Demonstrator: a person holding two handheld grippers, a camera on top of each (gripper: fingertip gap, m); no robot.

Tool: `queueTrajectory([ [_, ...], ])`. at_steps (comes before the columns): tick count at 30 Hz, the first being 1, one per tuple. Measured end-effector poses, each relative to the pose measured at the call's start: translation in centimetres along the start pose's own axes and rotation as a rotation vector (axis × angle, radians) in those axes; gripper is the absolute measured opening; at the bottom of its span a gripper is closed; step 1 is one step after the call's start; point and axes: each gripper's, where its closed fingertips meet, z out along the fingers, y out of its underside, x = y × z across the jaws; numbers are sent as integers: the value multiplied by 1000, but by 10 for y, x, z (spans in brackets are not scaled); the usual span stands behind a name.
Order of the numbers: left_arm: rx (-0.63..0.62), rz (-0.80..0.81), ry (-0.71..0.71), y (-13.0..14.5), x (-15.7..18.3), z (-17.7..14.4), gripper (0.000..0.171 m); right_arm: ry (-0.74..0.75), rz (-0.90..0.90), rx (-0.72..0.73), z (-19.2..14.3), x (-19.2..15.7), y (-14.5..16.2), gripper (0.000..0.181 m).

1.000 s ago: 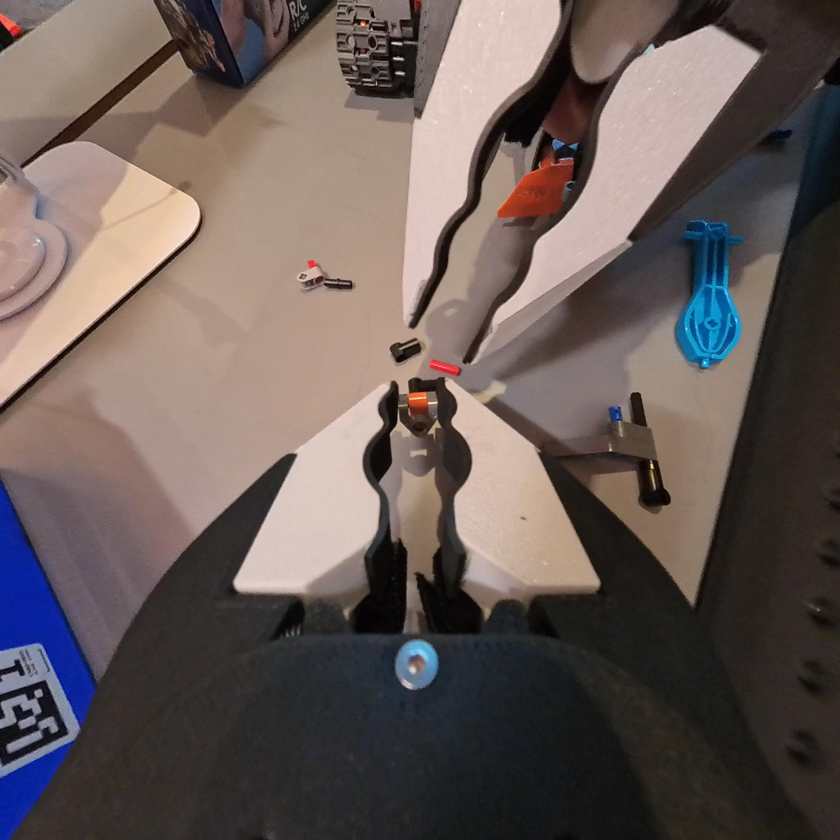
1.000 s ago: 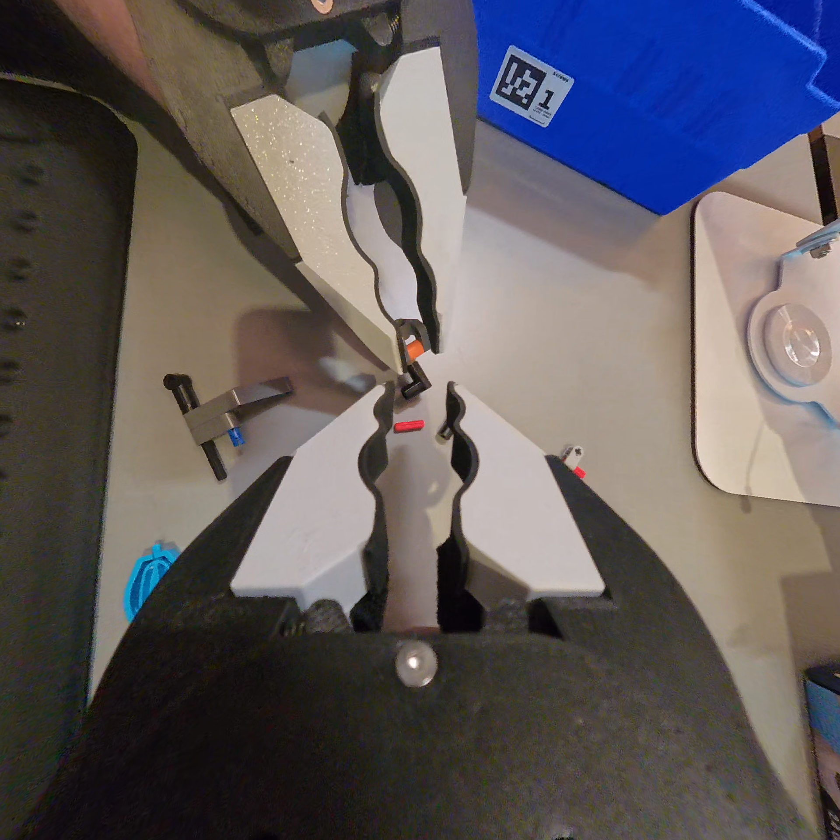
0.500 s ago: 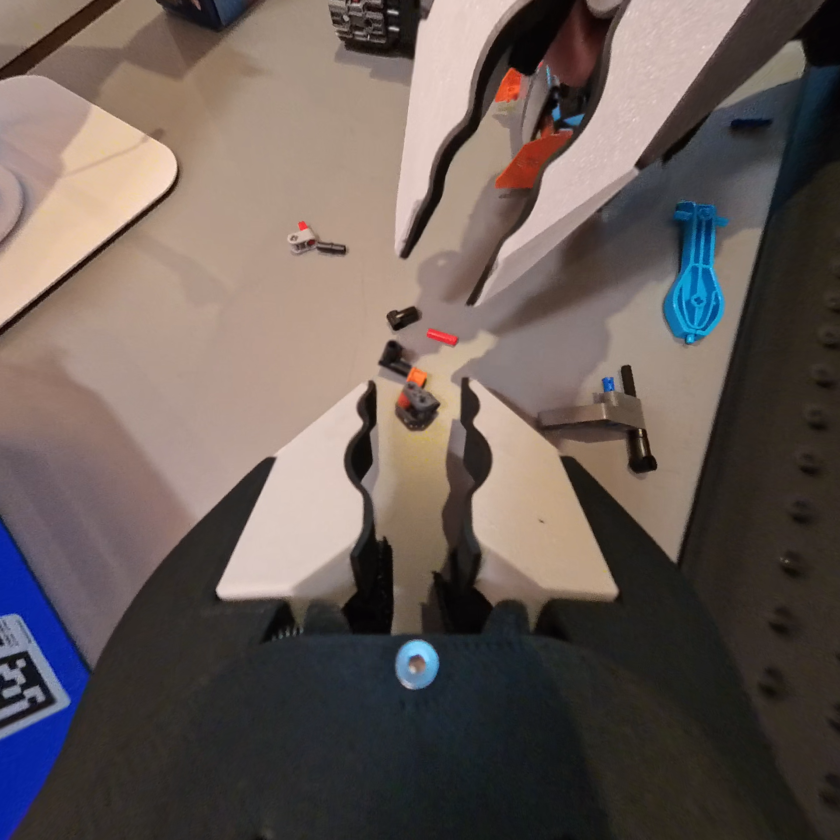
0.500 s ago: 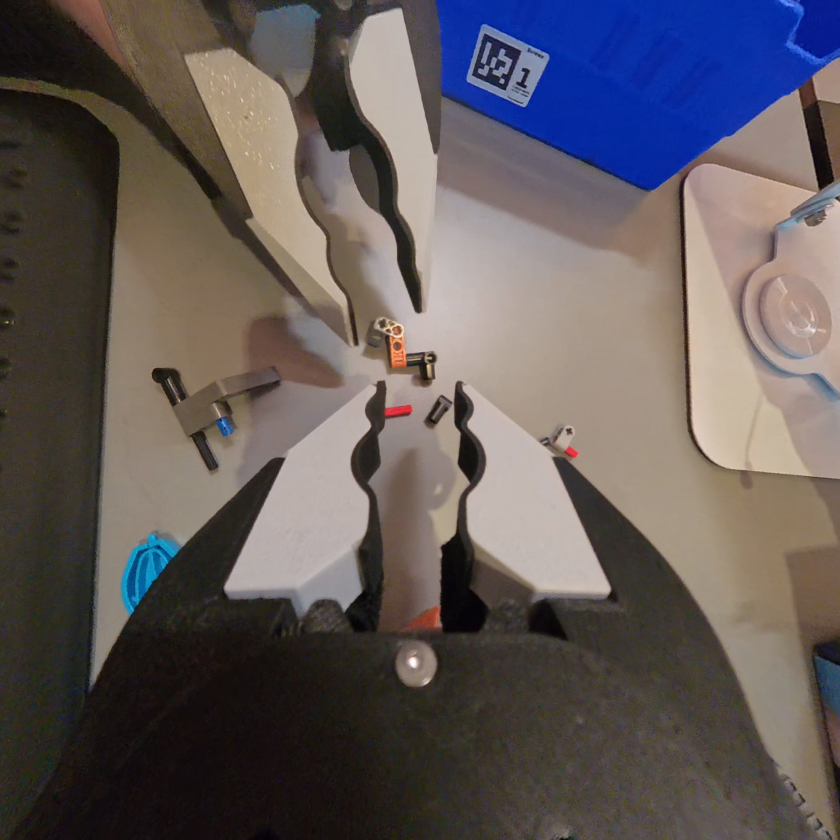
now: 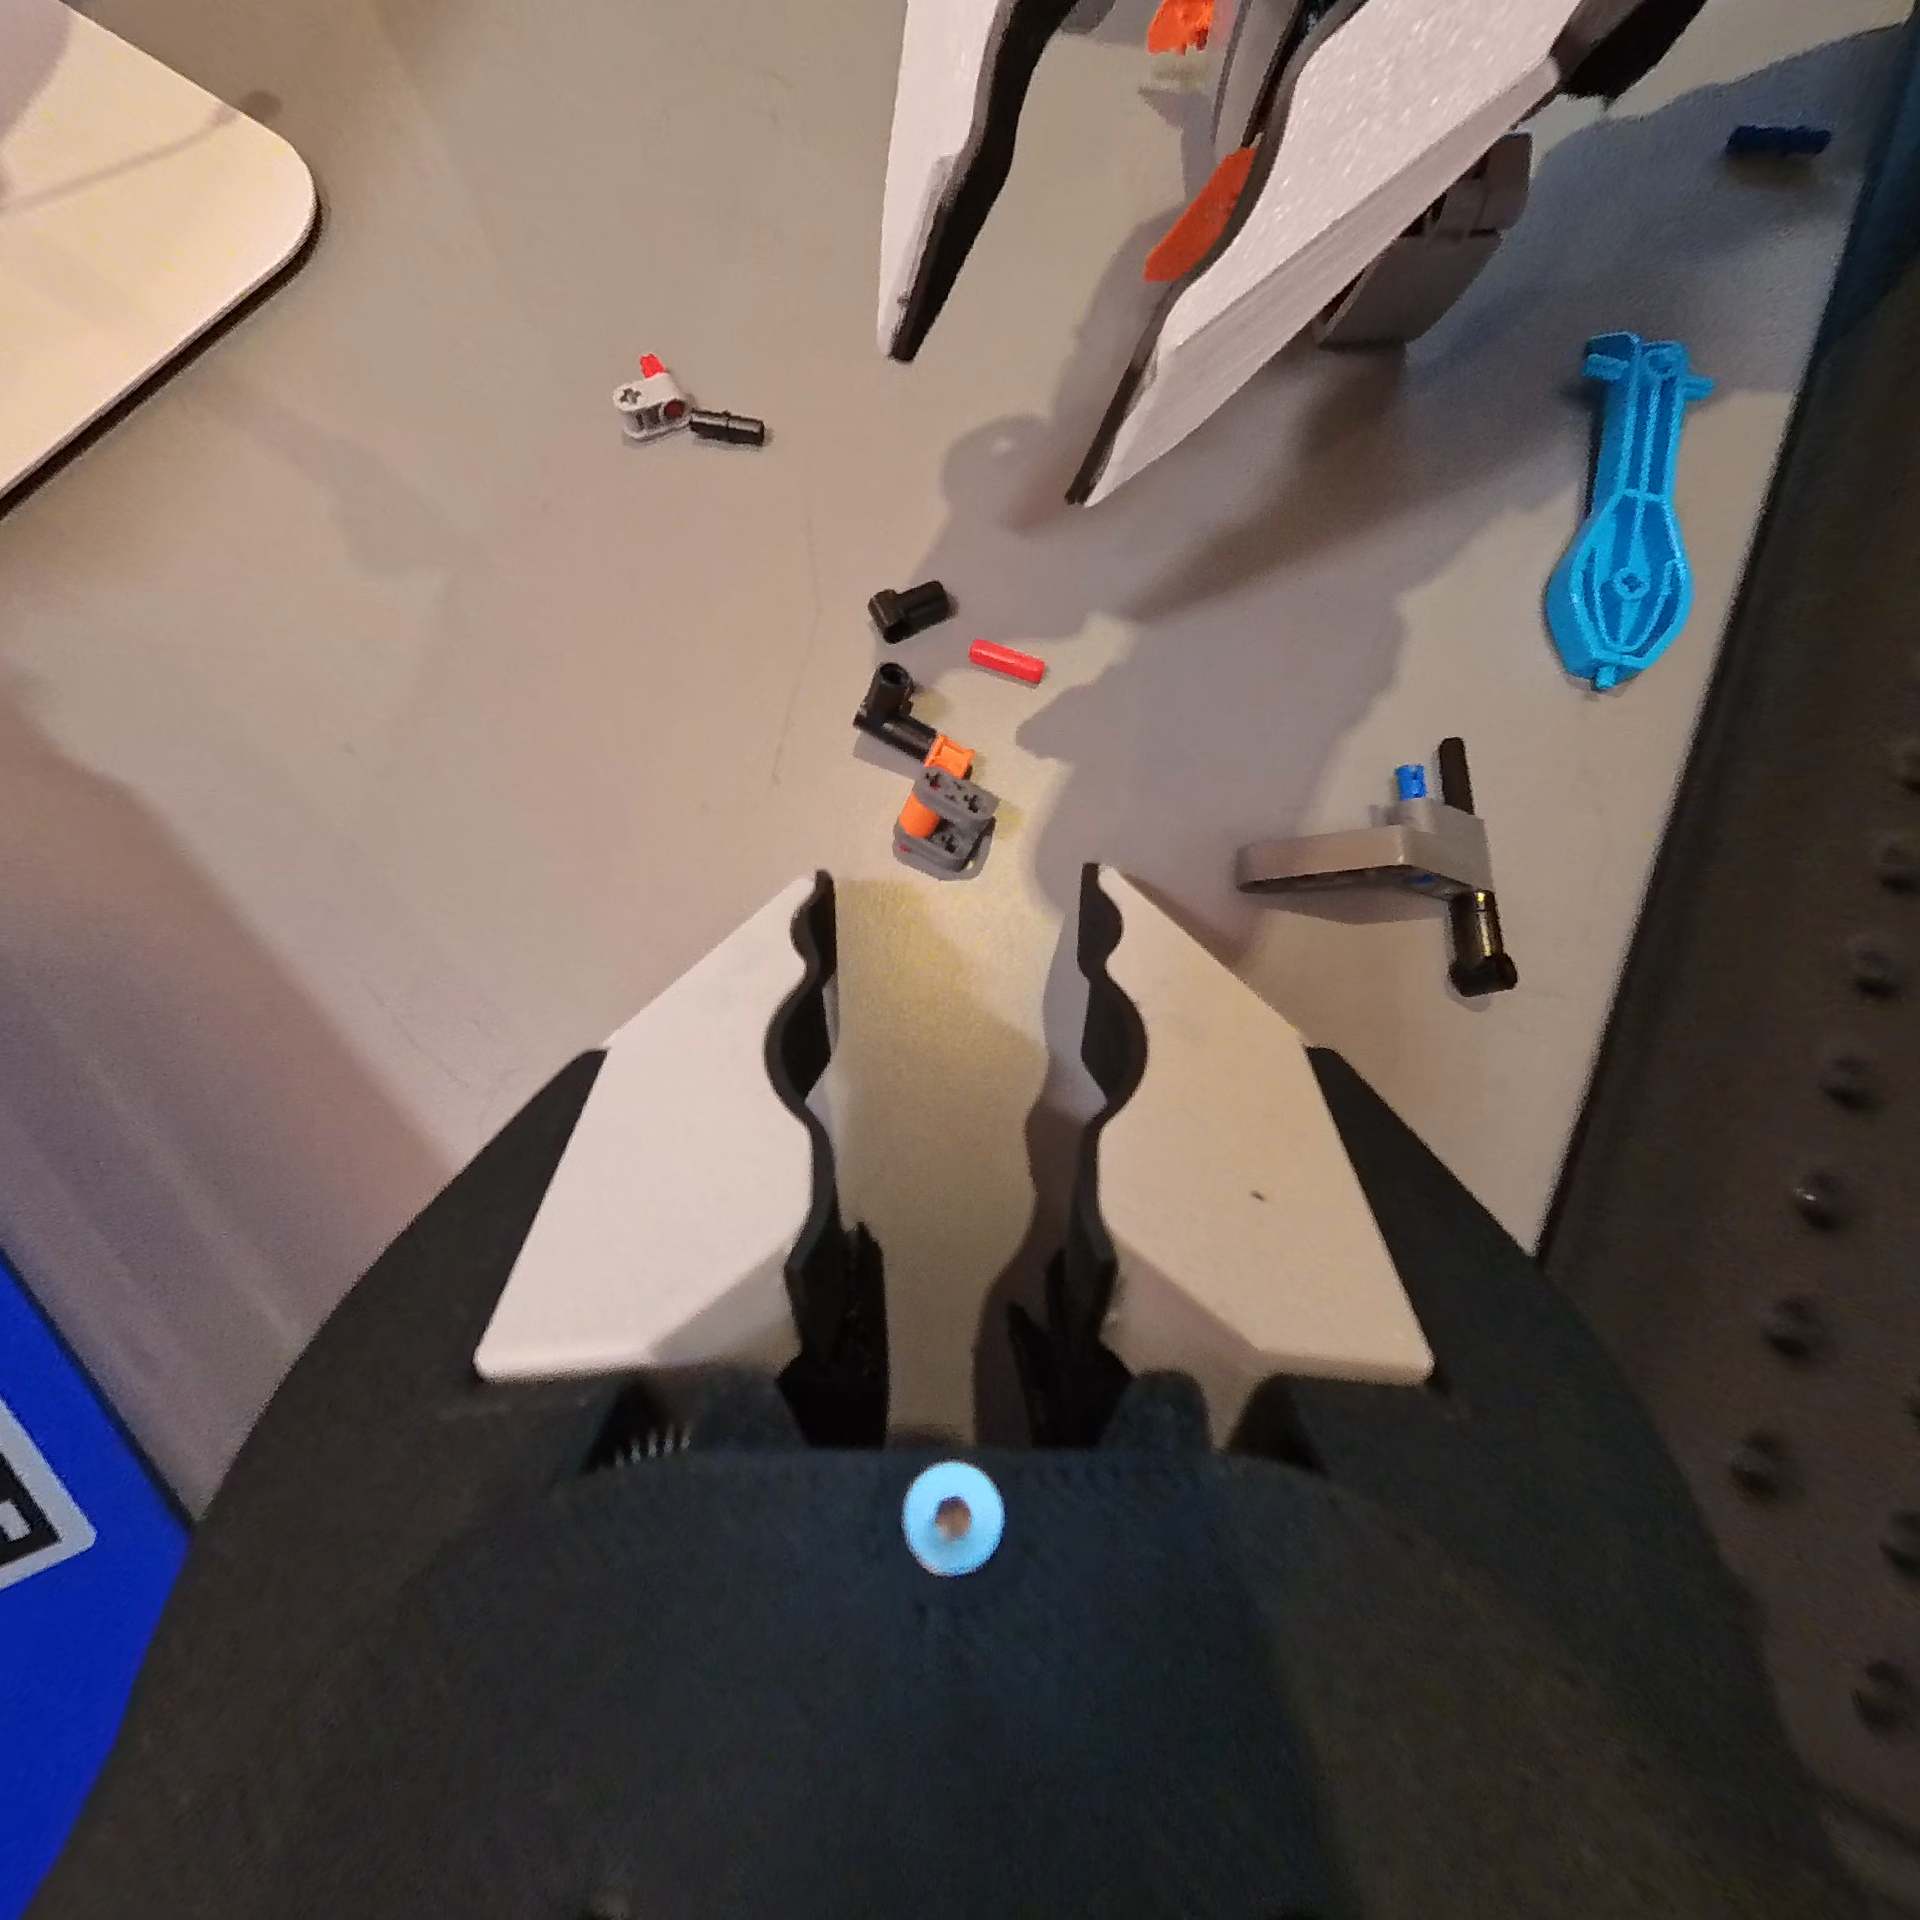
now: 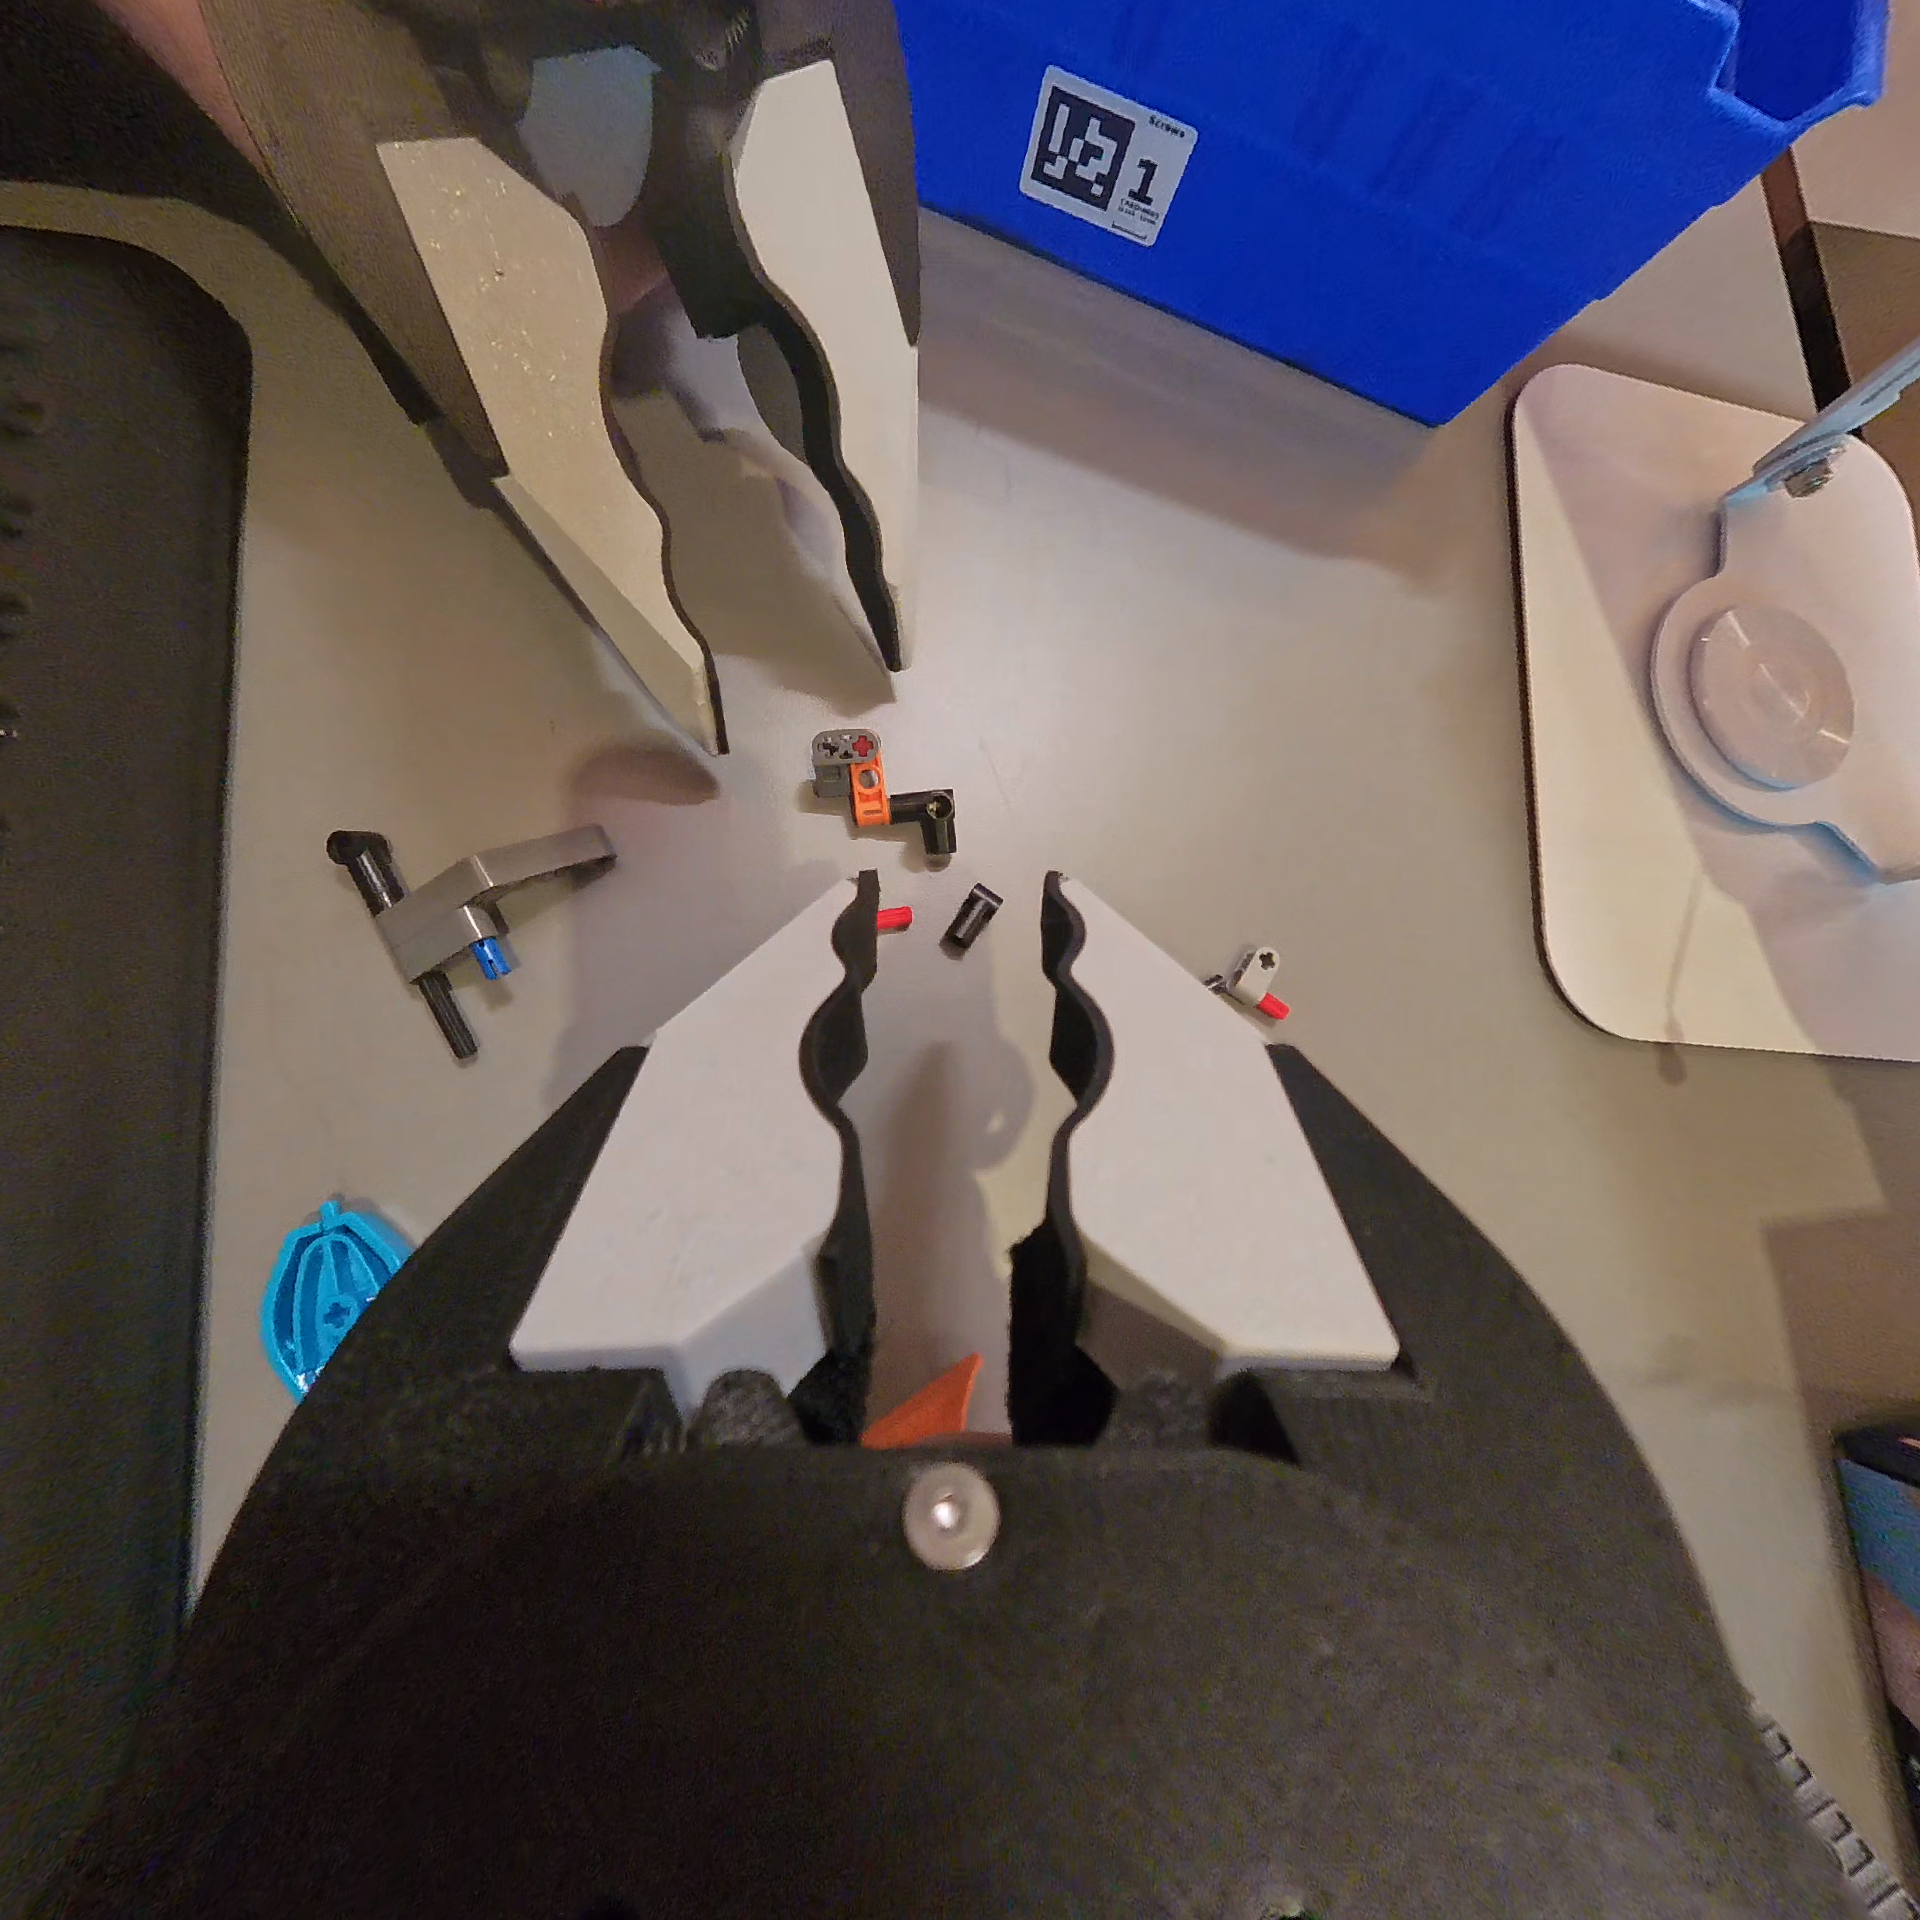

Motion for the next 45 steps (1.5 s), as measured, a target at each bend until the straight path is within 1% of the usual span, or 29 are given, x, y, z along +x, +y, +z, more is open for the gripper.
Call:
queueTrajectory([
  [15,-2,-17,9,4,1,-2,44,3,28,2,-3,1,-5,31],
  [22,-10,-9,6,3,3,2,42,-26,39,-60,8,-6,0,33],
  [29,-13,15,-23,-3,2,13,35,-30,4,-100,20,-13,3,34],
  [30,-12,18,-14,-5,4,14,32,-31,5,-100,20,-13,4,34],
  [32,-10,24,1,-6,7,16,16,-31,7,-99,21,-13,4,34],
  [33,-10,25,-1,-7,7,16,15,-30,7,-98,21,-13,4,34],
  [39,-4,56,-28,-9,6,17,13,-26,13,-91,20,-11,4,34],
  [45,29,104,-67,-20,5,10,13,-16,39,-57,14,-6,2,34],
])
